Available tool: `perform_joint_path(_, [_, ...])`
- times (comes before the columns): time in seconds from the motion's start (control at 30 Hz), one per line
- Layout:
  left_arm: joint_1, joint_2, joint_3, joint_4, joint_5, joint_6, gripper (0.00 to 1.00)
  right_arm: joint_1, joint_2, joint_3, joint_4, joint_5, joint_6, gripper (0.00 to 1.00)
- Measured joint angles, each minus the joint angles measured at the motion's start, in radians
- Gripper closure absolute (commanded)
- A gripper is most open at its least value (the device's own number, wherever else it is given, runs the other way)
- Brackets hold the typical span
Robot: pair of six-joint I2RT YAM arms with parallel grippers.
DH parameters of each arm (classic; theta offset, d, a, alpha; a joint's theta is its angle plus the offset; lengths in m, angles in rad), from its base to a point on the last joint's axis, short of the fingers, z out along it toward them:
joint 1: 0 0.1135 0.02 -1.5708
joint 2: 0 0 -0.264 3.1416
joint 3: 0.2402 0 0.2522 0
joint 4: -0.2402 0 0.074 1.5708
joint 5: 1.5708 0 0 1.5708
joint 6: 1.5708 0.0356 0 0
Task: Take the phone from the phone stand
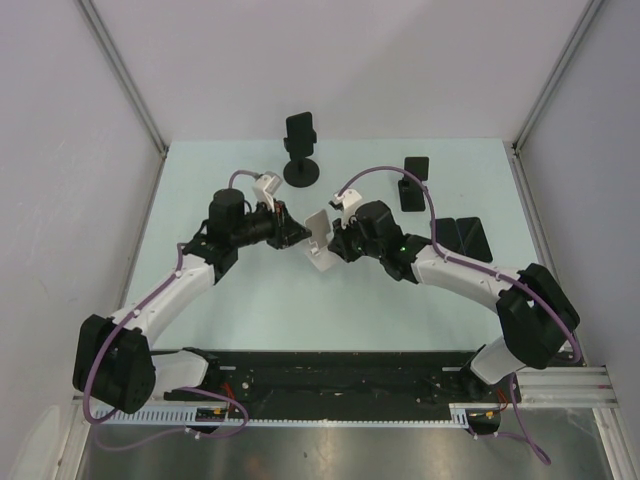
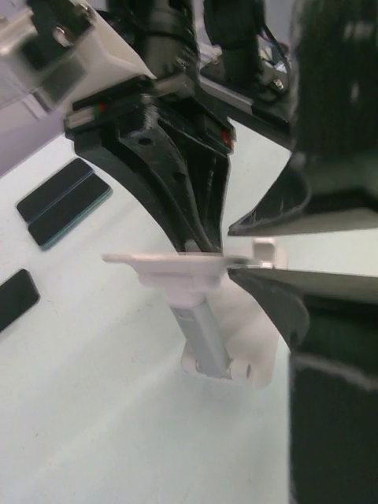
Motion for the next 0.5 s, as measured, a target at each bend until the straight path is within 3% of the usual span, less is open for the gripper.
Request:
perform_joint_path(0.07, [-0.004, 0.0, 0.006, 0.002, -0.001, 0.003, 0.41, 0.0, -0.004, 0.0, -0.01, 0.01, -0.01, 1.0])
perform_joint_path(0.1, [-0.006, -0.002, 0.013, 0.003, -0.003, -0.006, 0.29, -0.001, -0.011, -0.003, -0.018, 0.016, -0.017, 1.0])
perform_joint_path(0.2, [-0.01, -0.021, 0.032, 0.006, -0.011, -0.003, 0.12, -0.013, -0.052, -0.014, -0.054, 0.032, -0.035, 1.0])
perform_joint_path(0.37, [-0.01, -0.112, 0.057, 0.01, -0.057, 0.015, 0.0, -0.09, -0.179, -0.016, -0.129, 0.061, -0.075, 1.0])
perform_joint_path(0.5, [-0.011, -0.197, 0.057, 0.013, -0.111, 0.049, 0.0, -0.223, -0.275, -0.01, -0.177, 0.076, -0.116, 1.0])
